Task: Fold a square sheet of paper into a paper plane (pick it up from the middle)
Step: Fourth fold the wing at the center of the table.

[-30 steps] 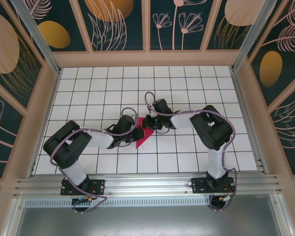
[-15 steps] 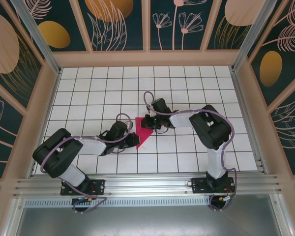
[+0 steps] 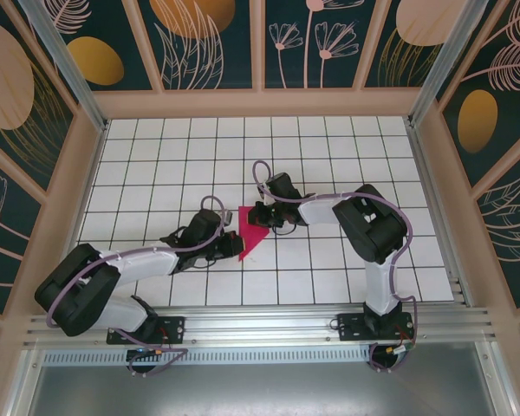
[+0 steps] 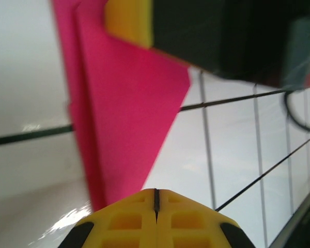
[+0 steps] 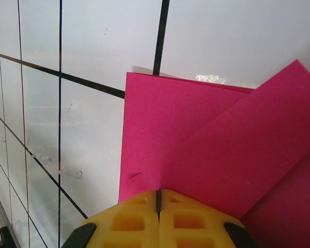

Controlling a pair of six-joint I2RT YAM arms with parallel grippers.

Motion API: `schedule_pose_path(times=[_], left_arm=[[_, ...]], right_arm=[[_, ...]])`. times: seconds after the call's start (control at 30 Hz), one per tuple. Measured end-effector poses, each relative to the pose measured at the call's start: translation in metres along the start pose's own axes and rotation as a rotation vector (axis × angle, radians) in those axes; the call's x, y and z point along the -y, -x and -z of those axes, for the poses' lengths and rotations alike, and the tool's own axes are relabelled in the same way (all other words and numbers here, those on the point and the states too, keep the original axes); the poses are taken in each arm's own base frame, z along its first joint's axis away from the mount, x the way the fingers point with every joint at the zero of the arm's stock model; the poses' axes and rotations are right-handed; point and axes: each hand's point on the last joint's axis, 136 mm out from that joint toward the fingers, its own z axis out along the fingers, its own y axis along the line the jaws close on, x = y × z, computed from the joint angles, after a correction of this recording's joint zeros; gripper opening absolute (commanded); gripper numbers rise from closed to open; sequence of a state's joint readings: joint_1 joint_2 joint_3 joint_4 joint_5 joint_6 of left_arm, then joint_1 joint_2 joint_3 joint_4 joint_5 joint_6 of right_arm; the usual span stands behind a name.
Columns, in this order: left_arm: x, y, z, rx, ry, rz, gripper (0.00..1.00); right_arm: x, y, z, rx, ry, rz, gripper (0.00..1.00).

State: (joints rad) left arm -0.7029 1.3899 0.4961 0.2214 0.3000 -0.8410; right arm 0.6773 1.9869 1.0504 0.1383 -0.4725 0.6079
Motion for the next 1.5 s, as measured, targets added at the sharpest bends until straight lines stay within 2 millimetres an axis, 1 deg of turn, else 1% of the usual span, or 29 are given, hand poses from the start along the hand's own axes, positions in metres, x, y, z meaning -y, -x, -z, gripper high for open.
schedule_pose_path(times=[0.07, 0.13, 0.2, 0.33, 0.37, 0.6, 1.03, 1.27, 1.37, 1.5], left_arm=[[0.01, 0.006, -0.003, 0.0, -0.029, -0.008, 0.04], [0.011, 0.006, -0.011, -0.017, -0.038, -0.006, 0.03], [0.004, 0.0, -0.018, -0.046, -0.026, 0.004, 0.02], [-0.019, -0.021, -0.027, -0.106, 0.015, 0.039, 0.0], [-0.024, -0.027, -0.026, -0.114, 0.021, 0.05, 0.0], [-0.026, -0.031, -0.022, -0.068, -0.036, 0.062, 0.0], [-0.031, -0.045, -0.01, -0.074, -0.064, 0.067, 0.0], [-0.037, -0.055, 0.005, -0.087, -0.029, 0.096, 0.0], [-0.033, -0.048, 0.015, -0.052, -0.027, 0.092, 0.03], [-0.014, -0.023, 0.025, 0.038, -0.049, 0.064, 0.05]], right_arm=[[0.0, 0.0, 0.0, 0.0, 0.0, 0.0, 0.06], [0.0, -0.001, -0.001, -0.002, 0.0, 0.0, 0.06], [-0.001, -0.001, -0.001, -0.002, 0.001, 0.001, 0.06], [-0.001, -0.001, -0.001, 0.0, -0.001, 0.002, 0.06], [0.0, -0.001, -0.001, 0.0, -0.001, 0.002, 0.06], [0.0, -0.001, -0.001, 0.0, -0.002, 0.002, 0.06], [0.0, 0.0, -0.002, -0.001, -0.001, 0.002, 0.06], [-0.002, 0.001, -0.003, 0.0, 0.0, 0.005, 0.06], [-0.001, 0.001, -0.003, 0.0, 0.0, 0.005, 0.06], [-0.001, 0.001, -0.003, 0.0, 0.0, 0.005, 0.06]])
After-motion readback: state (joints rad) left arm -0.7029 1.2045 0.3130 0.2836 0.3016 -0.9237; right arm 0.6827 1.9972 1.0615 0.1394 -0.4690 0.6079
